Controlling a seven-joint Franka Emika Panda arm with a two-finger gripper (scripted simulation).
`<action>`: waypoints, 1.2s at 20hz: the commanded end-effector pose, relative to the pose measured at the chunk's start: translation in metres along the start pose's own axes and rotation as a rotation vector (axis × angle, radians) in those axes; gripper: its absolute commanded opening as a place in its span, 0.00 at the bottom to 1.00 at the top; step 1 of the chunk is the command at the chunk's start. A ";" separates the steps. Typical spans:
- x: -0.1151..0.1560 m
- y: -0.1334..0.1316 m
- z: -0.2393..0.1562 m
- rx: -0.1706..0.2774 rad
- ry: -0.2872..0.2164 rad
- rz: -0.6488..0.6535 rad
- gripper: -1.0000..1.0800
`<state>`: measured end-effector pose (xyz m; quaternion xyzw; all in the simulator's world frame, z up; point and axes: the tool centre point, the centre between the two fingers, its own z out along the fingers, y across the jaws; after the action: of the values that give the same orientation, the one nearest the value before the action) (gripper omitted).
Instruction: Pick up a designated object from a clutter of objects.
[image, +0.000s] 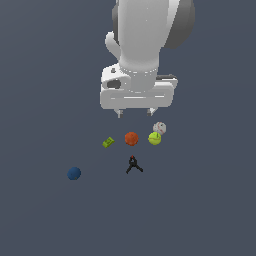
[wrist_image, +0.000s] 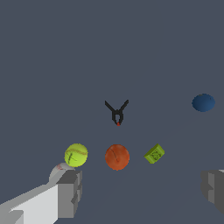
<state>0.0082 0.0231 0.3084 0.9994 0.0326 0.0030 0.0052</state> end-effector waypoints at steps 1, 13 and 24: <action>0.000 0.000 0.000 0.000 0.000 0.000 0.96; 0.013 -0.020 -0.010 0.026 0.039 -0.002 0.96; 0.008 -0.020 0.019 0.033 0.032 0.097 0.96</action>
<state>0.0159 0.0431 0.2956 0.9997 -0.0050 0.0196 -0.0113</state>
